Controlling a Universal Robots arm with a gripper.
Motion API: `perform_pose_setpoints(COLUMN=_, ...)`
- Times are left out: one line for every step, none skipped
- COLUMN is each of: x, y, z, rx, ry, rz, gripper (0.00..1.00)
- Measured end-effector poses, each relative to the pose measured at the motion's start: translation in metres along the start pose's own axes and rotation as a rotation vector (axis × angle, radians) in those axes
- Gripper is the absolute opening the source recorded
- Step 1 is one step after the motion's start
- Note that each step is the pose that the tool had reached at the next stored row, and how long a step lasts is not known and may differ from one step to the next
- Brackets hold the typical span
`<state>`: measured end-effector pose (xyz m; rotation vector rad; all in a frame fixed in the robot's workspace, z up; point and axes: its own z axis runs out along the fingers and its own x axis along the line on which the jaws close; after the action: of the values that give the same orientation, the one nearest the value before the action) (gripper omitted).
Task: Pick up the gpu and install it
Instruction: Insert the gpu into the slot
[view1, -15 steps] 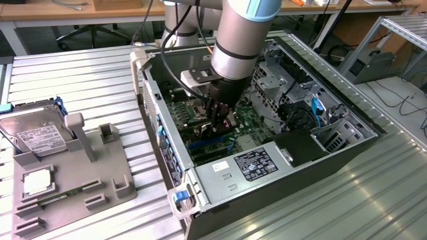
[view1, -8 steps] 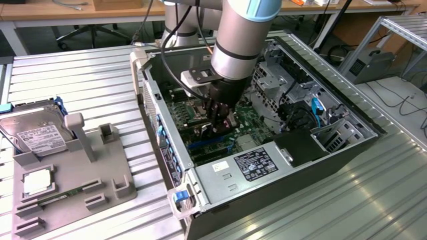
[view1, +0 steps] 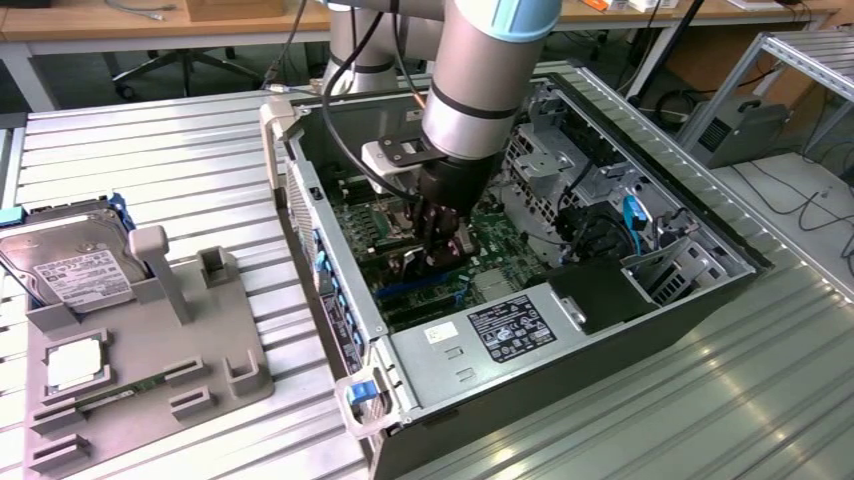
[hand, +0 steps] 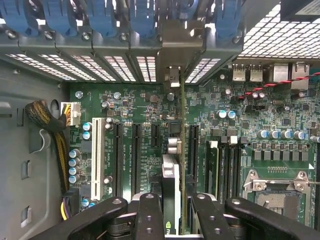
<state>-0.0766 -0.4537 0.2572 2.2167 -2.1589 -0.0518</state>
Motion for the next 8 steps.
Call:
perform_pose_setpoints(x=0.0000, y=0.0000, z=0.0000, rx=0.0000, ry=0.0001, rz=0.000, gripper=0.27)
perform_pose_setpoints(x=0.0000, y=0.0000, z=0.0000, rx=0.0000, ry=0.0002, rz=0.000, gripper=0.27)
perform_pose_setpoints(x=0.0000, y=0.0001, z=0.0000, rx=0.0001, ry=0.0002, rz=0.000, gripper=0.27)
perform_pose_setpoints(x=0.0000, y=0.0000, z=0.0000, rx=0.0000, ry=0.0002, rz=0.000, gripper=0.27)
perform_pose_setpoints(x=0.0000, y=0.0001, z=0.0000, rx=0.0000, ry=0.0003, rz=0.000, gripper=0.27)
perform_pose_setpoints(x=0.0000, y=0.0001, z=0.0000, rx=-0.0001, ry=0.0004, rz=0.000, gripper=0.27)
perform_pose_setpoints(x=0.0000, y=0.0000, z=0.0005, rx=0.0000, ry=0.0003, rz=0.000, gripper=0.27)
perform_pose_setpoints(x=0.0000, y=0.0000, z=0.0007, rx=0.0001, ry=0.0004, rz=0.000, gripper=0.27)
